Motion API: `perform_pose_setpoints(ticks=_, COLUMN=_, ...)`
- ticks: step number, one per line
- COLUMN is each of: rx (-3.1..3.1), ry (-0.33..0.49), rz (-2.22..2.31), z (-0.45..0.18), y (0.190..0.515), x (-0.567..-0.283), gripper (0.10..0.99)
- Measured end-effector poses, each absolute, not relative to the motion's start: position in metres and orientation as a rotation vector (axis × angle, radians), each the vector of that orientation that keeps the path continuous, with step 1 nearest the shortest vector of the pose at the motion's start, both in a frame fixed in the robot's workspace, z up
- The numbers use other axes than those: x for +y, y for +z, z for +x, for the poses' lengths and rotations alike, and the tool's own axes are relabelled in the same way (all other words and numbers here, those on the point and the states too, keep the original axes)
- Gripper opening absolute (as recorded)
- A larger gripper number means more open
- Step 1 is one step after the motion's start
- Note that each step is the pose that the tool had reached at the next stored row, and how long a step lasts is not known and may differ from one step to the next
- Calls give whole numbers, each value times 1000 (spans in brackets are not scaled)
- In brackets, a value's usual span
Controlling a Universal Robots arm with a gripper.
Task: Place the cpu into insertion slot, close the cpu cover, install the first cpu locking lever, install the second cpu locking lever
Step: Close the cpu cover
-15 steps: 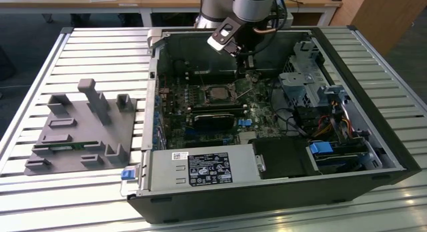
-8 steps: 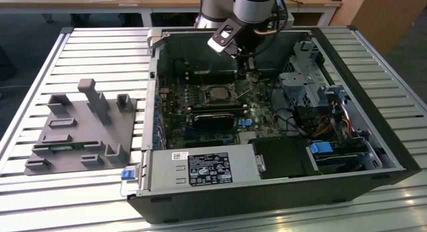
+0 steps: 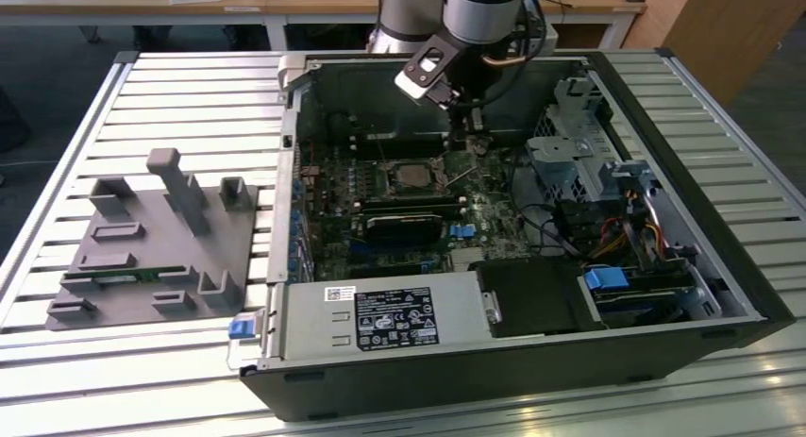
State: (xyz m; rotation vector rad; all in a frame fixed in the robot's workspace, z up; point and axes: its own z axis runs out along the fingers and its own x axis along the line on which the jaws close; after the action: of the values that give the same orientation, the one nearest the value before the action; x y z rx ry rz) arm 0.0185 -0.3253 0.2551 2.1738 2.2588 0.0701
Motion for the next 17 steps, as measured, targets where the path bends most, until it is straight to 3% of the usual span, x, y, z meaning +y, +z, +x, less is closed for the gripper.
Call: perform_pose_setpoints(ticks=17, rx=2259, ry=68, rz=2174, z=41, y=255, x=-324, gripper=122)
